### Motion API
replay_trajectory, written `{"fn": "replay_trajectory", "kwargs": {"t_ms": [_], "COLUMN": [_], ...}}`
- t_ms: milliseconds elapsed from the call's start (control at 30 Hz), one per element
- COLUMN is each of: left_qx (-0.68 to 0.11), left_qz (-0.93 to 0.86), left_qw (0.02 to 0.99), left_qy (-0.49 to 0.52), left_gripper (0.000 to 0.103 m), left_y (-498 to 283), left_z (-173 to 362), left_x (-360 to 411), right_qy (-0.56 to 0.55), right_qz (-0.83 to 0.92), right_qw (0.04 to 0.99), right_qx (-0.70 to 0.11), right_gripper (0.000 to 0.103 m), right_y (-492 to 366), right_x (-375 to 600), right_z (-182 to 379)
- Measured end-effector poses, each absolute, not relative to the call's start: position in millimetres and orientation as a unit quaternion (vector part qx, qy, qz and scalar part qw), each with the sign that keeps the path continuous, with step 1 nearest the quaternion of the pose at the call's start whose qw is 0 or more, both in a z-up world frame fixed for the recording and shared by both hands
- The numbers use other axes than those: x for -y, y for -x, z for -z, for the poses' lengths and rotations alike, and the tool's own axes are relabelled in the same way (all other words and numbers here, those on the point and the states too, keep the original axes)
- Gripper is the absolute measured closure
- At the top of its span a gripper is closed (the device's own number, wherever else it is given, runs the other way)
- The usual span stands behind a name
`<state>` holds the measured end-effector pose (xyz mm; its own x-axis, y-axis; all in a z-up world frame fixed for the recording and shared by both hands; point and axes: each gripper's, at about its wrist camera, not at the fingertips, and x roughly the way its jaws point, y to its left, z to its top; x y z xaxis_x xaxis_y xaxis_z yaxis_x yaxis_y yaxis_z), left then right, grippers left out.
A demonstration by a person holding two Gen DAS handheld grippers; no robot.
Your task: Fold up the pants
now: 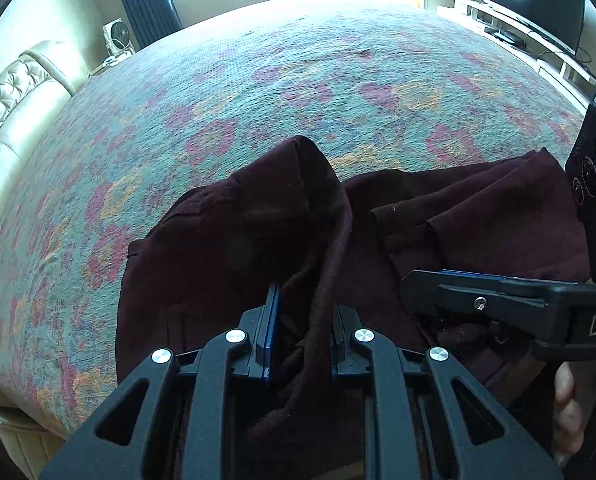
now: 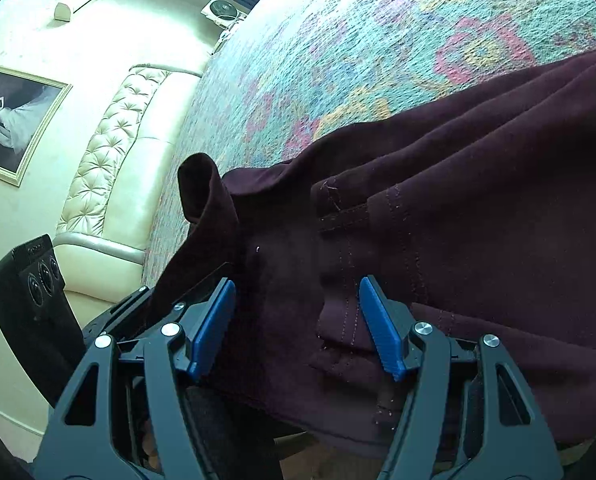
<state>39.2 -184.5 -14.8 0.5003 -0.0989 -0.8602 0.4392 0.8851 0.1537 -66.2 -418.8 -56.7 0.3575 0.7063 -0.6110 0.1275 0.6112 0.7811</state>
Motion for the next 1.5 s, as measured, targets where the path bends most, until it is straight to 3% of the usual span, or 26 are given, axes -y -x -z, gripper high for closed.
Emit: {"fn": "replay_trajectory", "kwargs": {"t_ms": [467, 667, 733, 767, 833, 1000, 1267, 1500], "left_qx": [-0.434, -0.401, -0.393, -0.392, -0.396, -0.386, -0.456, -0.483], "left_qz": [0.136, 0.161, 0.175, 0.18, 0.196, 0.172, 0.139, 0.111], "left_qw": [0.858, 0.868, 0.872, 0.875, 0.877, 0.897, 0.877, 0.868], "left_qy": [-0.238, -0.246, -0.232, -0.219, -0.189, -0.129, -0.052, 0.003], "left_gripper": [0.082, 0.068, 0.053, 0.051, 0.034, 0.02, 0.018, 0.018], "left_y": [-26.5, -13.7, -8.1, -5.8, -5.3, -8.4, -28.8, -37.4], "left_z": [28.0, 17.0, 7.3, 0.2, -11.3, -41.4, -13.8, -1.2], "left_x": [200.0, 205.1, 202.3, 196.8, 182.9, 121.3, 36.2, 8.5], "right_qy": [-0.424, -0.427, -0.428, -0.434, -0.444, -0.448, -0.407, -0.381], "right_qz": [-0.204, -0.207, -0.209, -0.209, -0.207, -0.196, -0.211, -0.222], "right_qw": [0.71, 0.709, 0.708, 0.706, 0.702, 0.697, 0.701, 0.685], "right_qx": [-0.523, -0.522, -0.521, -0.518, -0.517, -0.524, -0.546, -0.58], "right_gripper": [0.038, 0.039, 0.039, 0.039, 0.039, 0.039, 0.039, 0.039], "right_y": [66.7, 67.3, 67.0, 67.3, 68.0, 67.0, 54.5, 39.7], "right_x": [433.0, 435.4, 437.3, 439.4, 441.5, 450.9, 423.9, 387.3], "right_z": [59.1, 60.0, 60.8, 61.1, 60.9, 56.1, 50.2, 50.7]}}
